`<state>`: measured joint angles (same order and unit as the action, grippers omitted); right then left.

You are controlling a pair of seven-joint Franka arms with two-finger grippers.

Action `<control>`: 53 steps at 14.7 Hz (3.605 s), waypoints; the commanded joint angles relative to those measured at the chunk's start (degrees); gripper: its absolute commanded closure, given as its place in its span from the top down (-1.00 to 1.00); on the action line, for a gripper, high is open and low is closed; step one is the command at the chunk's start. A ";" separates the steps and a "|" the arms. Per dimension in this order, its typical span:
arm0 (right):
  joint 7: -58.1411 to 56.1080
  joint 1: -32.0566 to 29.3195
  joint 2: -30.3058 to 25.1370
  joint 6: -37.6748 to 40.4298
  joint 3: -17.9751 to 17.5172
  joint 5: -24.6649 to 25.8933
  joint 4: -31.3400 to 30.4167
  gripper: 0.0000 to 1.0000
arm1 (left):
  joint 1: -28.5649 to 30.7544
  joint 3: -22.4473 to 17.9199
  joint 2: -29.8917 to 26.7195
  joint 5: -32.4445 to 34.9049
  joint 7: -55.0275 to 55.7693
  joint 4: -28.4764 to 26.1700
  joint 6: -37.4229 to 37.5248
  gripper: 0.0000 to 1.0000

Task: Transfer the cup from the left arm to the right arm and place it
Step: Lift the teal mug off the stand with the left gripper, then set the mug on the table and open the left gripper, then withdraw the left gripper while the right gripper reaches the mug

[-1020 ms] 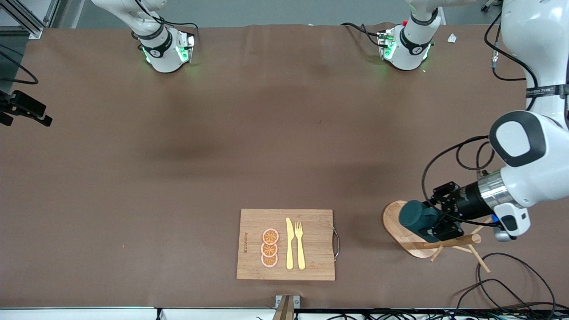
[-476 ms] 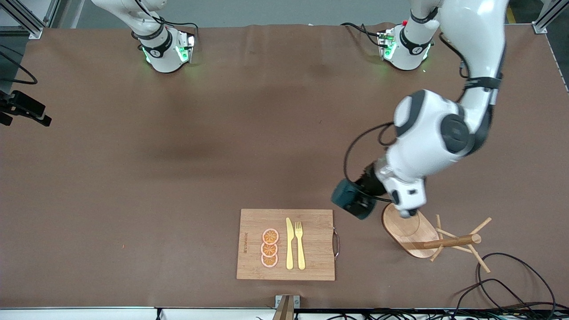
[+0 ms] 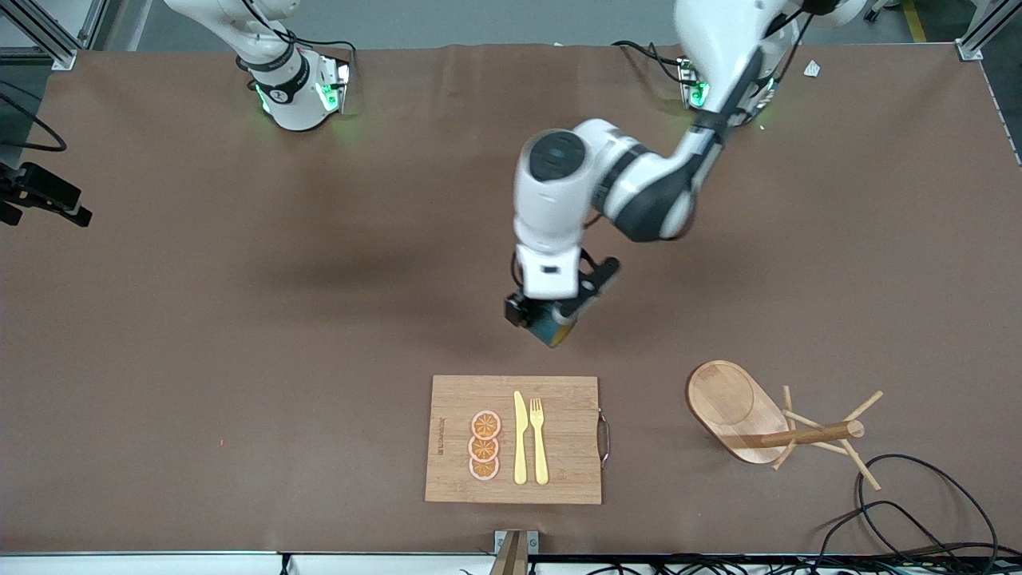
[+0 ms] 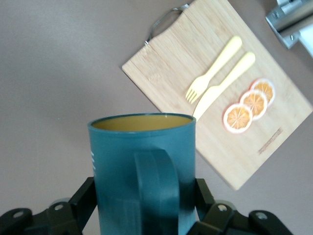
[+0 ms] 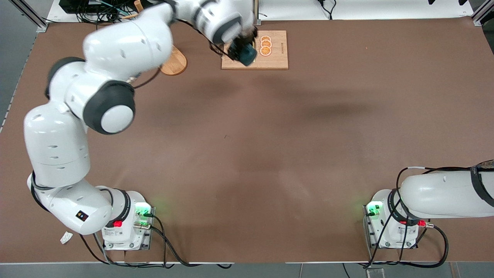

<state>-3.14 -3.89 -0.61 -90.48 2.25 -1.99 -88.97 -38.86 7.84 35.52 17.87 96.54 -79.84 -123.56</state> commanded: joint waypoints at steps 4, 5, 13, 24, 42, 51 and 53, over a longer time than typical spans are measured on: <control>-0.82 -1.38 -0.80 0.13 -0.75 -0.55 -0.68 1.00 | -11.22 -1.07 5.08 24.63 12.26 0.12 3.92 0.34; -0.82 -1.29 -0.80 0.13 -0.75 -0.55 -0.68 1.00 | -12.72 -1.07 5.52 28.67 12.97 0.12 5.68 0.34; -0.82 -1.64 -0.80 0.13 -0.75 -0.55 -0.68 1.00 | -19.41 -0.98 16.15 59.00 27.82 -0.06 7.98 0.35; -0.90 -1.64 -0.80 0.04 -0.75 -0.55 -0.68 1.00 | -24.77 -1.07 23.37 69.67 39.43 -1.19 12.28 1.00; -0.73 4.24 6.40 -3.90 -1.11 -2.75 -1.56 1.00 | -12.16 14.66 -12.21 21.10 13.03 -1.20 32.15 0.99; 11.72 15.29 8.42 -15.05 -1.11 -4.51 -9.81 1.00 | 23.88 15.28 -15.31 2.97 -23.46 0.29 30.58 0.99; 15.25 19.60 10.79 -17.09 -1.11 -4.51 -10.26 1.00 | 31.08 15.10 -14.96 0.78 -29.27 0.29 27.77 1.00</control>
<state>8.05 11.62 8.98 -105.14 0.75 -6.10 -97.58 -13.45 22.17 21.00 21.08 72.02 -79.28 -93.93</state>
